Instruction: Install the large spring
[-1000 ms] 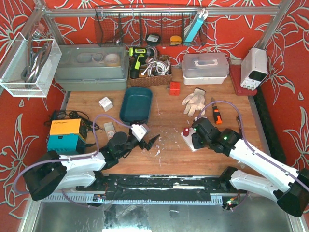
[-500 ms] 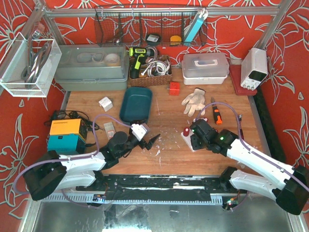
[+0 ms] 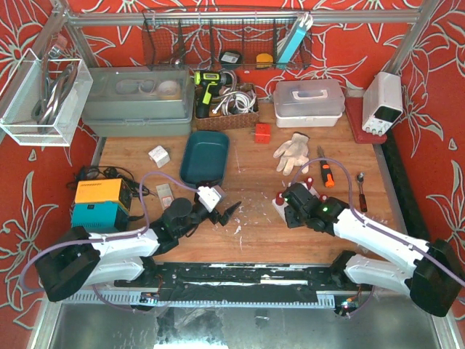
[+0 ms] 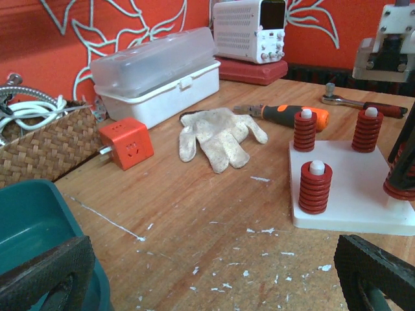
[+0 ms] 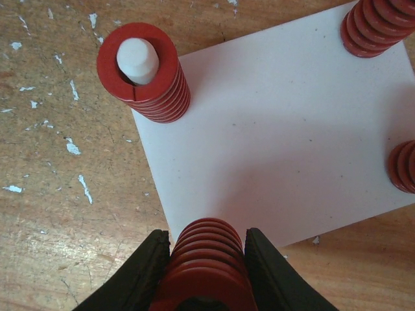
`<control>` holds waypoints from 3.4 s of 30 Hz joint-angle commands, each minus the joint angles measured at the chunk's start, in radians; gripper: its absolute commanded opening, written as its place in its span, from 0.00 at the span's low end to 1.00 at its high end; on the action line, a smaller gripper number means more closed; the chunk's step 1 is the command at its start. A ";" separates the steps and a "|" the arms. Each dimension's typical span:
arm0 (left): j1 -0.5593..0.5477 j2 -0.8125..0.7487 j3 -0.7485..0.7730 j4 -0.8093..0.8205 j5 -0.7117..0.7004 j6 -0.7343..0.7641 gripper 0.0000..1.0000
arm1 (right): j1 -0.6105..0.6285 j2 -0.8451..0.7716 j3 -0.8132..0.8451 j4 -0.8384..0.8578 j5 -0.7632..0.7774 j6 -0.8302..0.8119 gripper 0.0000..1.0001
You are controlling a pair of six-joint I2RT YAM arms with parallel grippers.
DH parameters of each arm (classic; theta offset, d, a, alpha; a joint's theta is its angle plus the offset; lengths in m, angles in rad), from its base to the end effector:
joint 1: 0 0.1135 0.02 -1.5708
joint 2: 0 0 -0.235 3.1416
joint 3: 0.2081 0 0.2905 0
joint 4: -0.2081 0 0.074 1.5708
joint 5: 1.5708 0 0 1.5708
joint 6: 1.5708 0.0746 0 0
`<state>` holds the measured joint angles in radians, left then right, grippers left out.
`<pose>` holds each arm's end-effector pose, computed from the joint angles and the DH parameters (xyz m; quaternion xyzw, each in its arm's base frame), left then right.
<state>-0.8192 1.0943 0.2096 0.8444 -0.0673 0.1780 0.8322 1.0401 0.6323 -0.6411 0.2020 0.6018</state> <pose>0.1996 -0.2063 0.1344 0.3242 0.6442 -0.1951 0.6647 0.1855 0.1815 0.1310 -0.0846 0.9578 0.0952 0.2575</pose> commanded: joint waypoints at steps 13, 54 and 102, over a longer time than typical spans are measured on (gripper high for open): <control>-0.003 -0.034 0.018 -0.006 -0.028 -0.001 1.00 | 0.000 -0.013 0.058 -0.027 0.059 0.017 0.52; 0.536 -0.220 -0.273 0.176 -0.249 -0.021 1.00 | -0.493 0.069 -0.335 1.203 0.412 -0.610 0.99; 0.734 0.314 -0.111 0.421 -0.062 -0.166 1.00 | -0.661 0.376 -0.356 1.539 0.178 -0.610 0.99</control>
<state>-0.0914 1.4094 0.0940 1.2560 -0.1318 0.0208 0.1764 1.4185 0.2588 0.9051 0.3805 -0.0227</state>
